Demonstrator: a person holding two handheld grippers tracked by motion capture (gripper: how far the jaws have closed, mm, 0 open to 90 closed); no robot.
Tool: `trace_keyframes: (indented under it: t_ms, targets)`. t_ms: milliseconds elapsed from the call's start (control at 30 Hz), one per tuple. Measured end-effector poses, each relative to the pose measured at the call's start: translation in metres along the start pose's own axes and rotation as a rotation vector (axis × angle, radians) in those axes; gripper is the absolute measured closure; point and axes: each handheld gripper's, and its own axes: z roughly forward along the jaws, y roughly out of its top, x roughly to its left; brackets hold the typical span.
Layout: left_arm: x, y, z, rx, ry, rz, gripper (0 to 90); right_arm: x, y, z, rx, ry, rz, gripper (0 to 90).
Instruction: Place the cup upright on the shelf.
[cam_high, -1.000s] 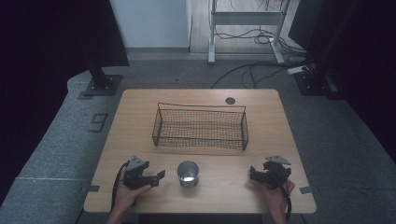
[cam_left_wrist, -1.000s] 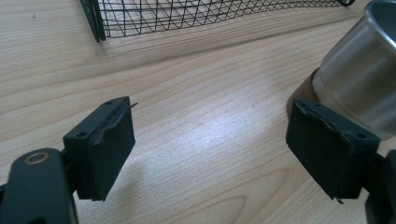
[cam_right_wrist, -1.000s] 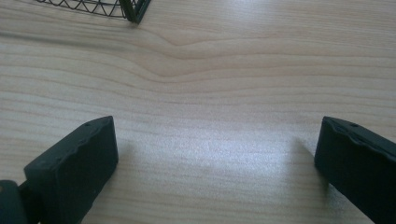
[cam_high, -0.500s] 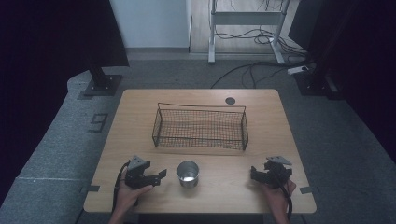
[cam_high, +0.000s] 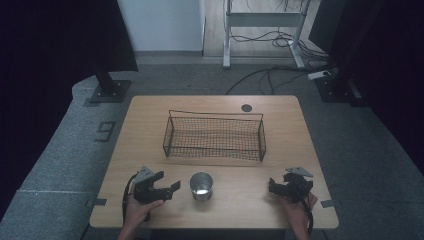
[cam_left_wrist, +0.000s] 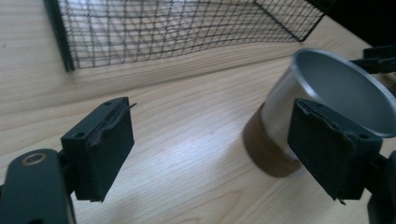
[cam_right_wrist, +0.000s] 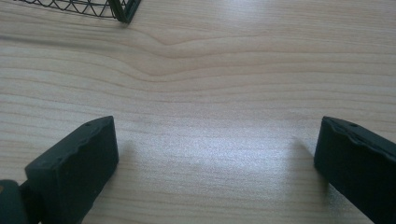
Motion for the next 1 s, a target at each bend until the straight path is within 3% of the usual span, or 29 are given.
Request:
trace_keyframes:
  t_ms: [300, 700, 1000]
  targets:
    - [-0.017, 0.003, 0.002, 0.0, -0.031, 0.047, 13.9, 0.0, 0.0, 0.0, -0.001, -0.002, 0.002, 0.3]
    - [-0.023, 0.008, -0.004, -0.007, -0.075, 0.069, 10.6, 0.0, 0.001, 0.0, -0.002, -0.004, 0.005, 0.5]
    - [-0.037, 0.007, 0.0, 0.015, -0.107, 0.111, 6.5, 0.0, 0.001, 0.001, -0.002, -0.004, 0.003, 0.6]
